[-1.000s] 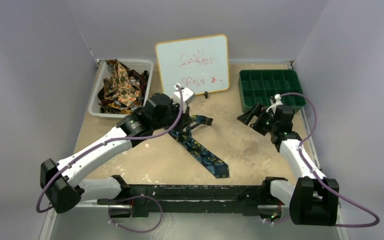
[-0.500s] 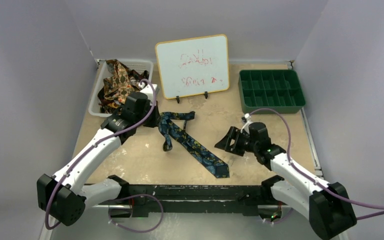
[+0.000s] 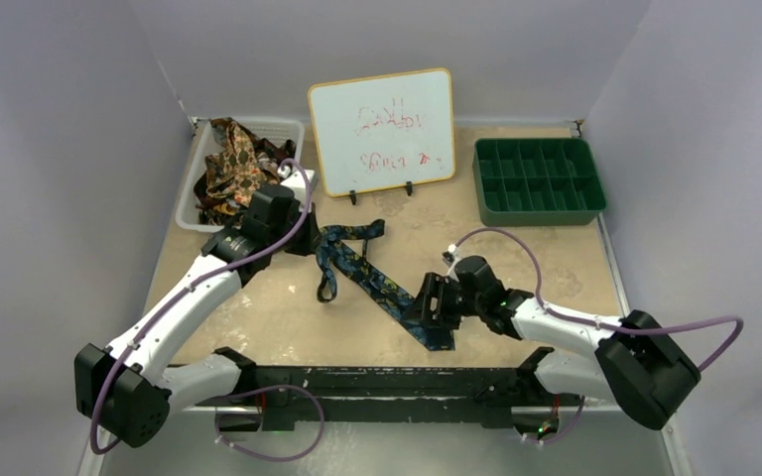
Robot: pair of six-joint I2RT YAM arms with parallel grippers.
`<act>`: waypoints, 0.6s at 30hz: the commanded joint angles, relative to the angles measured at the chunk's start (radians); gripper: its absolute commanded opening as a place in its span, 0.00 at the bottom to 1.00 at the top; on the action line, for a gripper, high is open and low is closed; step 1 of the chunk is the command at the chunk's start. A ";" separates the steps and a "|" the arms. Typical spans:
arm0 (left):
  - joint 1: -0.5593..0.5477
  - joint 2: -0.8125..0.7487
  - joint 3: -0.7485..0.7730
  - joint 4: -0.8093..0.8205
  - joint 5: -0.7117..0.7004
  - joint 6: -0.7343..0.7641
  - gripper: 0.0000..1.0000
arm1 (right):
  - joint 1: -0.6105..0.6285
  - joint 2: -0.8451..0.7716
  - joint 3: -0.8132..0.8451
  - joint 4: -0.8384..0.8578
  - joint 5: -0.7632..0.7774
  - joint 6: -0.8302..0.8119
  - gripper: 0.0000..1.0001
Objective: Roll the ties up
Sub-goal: Flatten out the tie at the center of the board.
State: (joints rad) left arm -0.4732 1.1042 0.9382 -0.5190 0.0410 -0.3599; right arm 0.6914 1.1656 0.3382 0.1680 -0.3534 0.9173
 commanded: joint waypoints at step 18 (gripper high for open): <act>0.002 -0.006 -0.067 0.024 0.278 -0.003 0.00 | -0.299 -0.292 0.040 -0.087 0.260 0.031 0.76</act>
State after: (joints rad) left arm -0.4732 1.1084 0.8757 -0.5175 0.2817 -0.3500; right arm 0.3943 0.8799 0.3206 0.0223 0.0063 1.0813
